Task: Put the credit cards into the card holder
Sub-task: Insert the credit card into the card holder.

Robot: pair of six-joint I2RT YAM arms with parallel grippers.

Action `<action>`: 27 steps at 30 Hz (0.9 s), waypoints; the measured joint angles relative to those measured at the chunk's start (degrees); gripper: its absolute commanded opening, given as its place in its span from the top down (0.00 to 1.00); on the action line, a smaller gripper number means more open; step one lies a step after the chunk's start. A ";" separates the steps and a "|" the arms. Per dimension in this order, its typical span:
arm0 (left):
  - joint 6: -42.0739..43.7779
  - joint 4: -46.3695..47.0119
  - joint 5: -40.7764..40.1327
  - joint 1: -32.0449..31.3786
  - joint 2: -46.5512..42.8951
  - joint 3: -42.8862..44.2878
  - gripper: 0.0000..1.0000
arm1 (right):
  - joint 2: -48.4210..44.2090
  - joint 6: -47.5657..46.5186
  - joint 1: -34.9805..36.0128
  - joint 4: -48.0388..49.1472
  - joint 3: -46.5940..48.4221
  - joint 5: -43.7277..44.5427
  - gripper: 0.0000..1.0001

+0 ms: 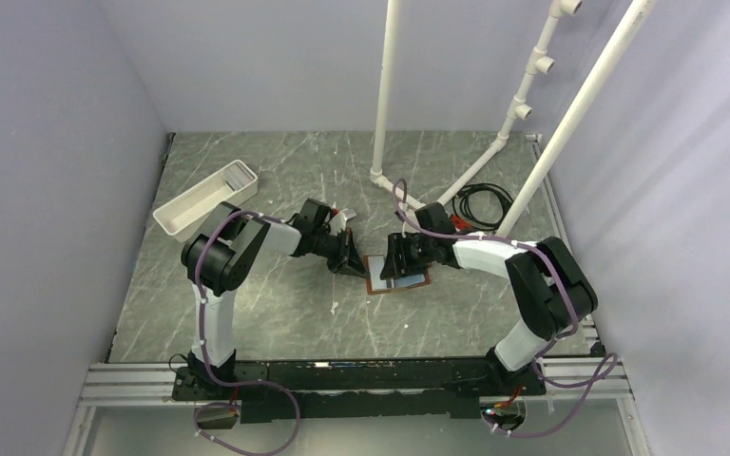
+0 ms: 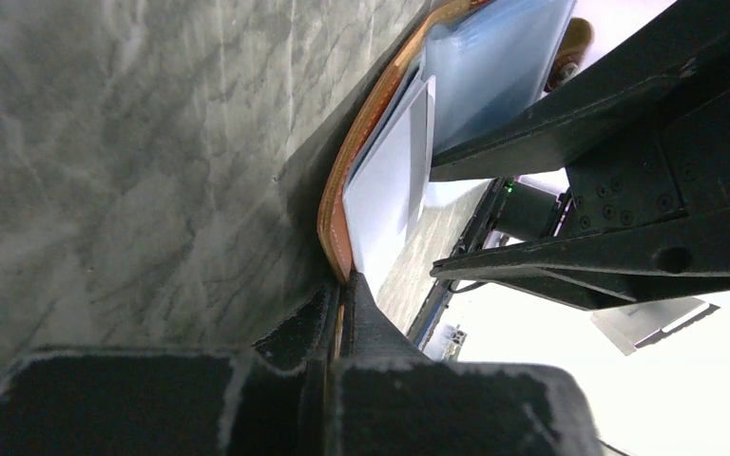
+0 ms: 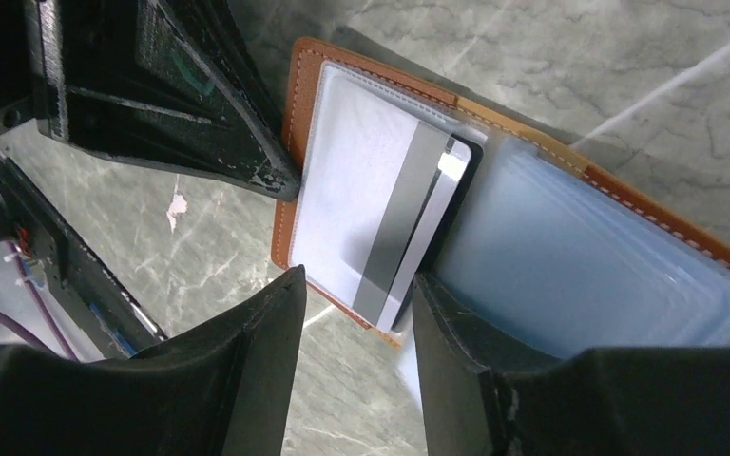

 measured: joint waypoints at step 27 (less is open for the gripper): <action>19.50 -32.46 -5.03 3.30 -0.02 14.53 0.74 | -4.90 0.07 1.81 -5.03 2.19 5.29 0.22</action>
